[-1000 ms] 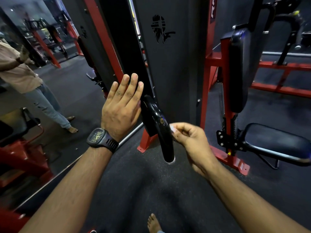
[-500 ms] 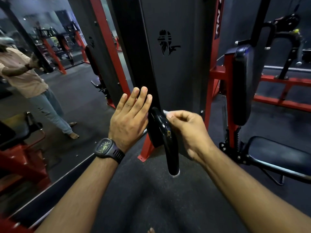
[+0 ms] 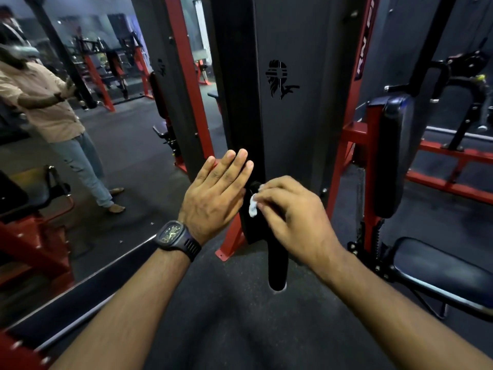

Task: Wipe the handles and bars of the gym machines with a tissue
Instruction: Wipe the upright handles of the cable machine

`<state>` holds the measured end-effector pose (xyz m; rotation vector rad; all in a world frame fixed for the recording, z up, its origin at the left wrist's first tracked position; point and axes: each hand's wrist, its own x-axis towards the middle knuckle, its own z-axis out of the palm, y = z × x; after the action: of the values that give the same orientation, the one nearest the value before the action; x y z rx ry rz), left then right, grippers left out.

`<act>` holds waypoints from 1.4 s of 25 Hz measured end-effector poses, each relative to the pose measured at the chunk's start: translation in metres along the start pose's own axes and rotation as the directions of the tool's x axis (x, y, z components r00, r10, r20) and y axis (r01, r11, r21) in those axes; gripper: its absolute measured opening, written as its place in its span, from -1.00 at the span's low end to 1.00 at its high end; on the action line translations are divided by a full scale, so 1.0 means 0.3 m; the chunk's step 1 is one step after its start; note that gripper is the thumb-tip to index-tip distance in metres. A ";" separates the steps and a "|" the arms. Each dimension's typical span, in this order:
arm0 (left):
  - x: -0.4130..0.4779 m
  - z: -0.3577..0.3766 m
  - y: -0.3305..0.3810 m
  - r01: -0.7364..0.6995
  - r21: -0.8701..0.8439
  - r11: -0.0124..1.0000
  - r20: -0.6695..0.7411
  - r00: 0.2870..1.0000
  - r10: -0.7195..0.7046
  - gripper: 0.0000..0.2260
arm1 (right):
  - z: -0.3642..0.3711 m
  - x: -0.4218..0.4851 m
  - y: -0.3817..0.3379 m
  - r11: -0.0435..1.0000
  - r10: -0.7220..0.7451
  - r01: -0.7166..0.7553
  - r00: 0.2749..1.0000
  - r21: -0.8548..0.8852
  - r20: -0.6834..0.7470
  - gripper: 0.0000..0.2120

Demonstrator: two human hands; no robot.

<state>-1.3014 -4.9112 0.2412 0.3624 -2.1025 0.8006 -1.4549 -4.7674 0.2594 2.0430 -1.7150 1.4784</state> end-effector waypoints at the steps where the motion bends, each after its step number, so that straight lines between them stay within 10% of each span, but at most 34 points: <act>1: -0.002 0.004 -0.002 -0.005 -0.017 1.000 -0.003 1.000 0.005 -0.54 | -0.007 0.006 -0.017 0.983 -0.126 0.137 0.987 -0.120 0.098 -0.91; 11: 0.017 0.063 -0.017 -0.068 -0.136 0.988 -0.171 0.984 0.044 -0.58 | 0.052 -0.036 -0.118 0.615 -0.106 0.386 0.904 -0.688 0.414 -0.73; 17: 0.023 0.133 0.006 -0.098 -0.247 0.964 -0.235 0.971 0.039 -0.56 | 0.090 -0.188 -0.127 0.628 -0.129 0.073 0.992 -0.775 -0.012 -0.91; 23: 0.050 0.190 0.018 -0.133 -0.310 0.941 -0.302 0.953 0.035 -0.55 | 0.164 -0.291 -0.059 0.651 -0.082 -0.217 0.933 -0.727 -0.352 -0.83; 35: 0.060 0.248 0.044 -0.130 -0.405 0.905 -0.328 0.945 -0.011 -0.50 | 0.284 -0.399 0.008 0.593 0.025 -0.397 0.878 -0.700 -0.478 -0.82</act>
<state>-1.3643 -4.9494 0.2166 -0.0685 -1.9120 0.3842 -1.3940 -4.7353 0.1297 0.9841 -1.9515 0.8250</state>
